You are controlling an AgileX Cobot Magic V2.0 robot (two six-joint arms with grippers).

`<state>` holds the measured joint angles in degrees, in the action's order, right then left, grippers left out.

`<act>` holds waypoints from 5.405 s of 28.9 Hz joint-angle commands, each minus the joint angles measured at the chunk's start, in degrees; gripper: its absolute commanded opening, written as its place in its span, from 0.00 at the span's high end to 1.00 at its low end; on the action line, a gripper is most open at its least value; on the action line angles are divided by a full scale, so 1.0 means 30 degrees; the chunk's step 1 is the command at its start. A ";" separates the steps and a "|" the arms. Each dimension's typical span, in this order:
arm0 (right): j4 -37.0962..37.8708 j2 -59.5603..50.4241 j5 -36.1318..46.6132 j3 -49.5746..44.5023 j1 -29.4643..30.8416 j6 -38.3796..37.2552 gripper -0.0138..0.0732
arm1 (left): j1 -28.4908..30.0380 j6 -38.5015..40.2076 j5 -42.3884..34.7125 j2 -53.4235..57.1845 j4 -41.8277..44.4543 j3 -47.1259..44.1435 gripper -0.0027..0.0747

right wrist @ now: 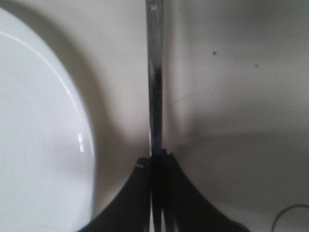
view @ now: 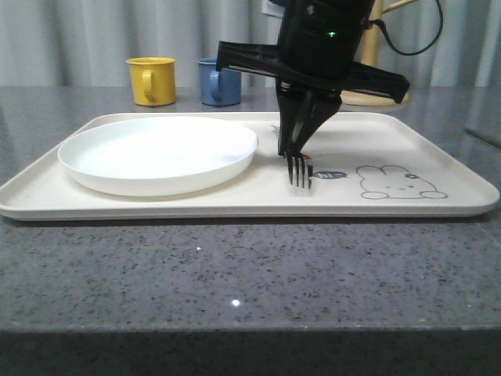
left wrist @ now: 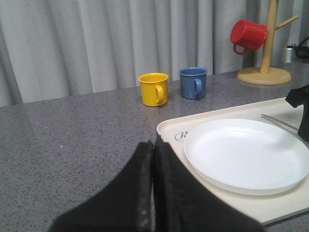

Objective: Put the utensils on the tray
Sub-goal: 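Carry the fork onto the tray beside the plate and lower it, then open the right gripper and lift it off the fork, then grasp the silver chopsticks with the right gripper, then lower the chopsticks onto the tray beside the fork and release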

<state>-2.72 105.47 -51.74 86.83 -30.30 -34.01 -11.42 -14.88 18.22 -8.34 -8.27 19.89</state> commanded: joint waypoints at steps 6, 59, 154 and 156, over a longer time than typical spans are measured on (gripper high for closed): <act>0.0906 -0.0866 0.0353 0.0673 0.0026 -0.0489 0.87 | 0.0026 0.0190 -0.1501 -0.0236 -0.0244 0.0553 0.99; 0.0617 -0.4950 -0.4754 0.0579 0.9785 0.8214 0.53 | 0.0026 0.0190 -0.1501 -0.0236 -0.0244 0.0553 0.99; -0.1790 -0.0744 -0.3091 0.0693 0.3045 0.4047 0.83 | 0.0026 0.0190 -0.1501 -0.0236 -0.0244 0.0553 0.99; -0.1790 -0.0747 -0.3074 0.0693 0.3045 0.3988 0.83 | 0.0026 0.0190 -0.1501 -0.0236 -0.0244 0.0553 0.99</act>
<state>-7.82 105.47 -62.26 87.27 -21.17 -21.91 -11.42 -14.88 18.22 -8.34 -8.27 19.89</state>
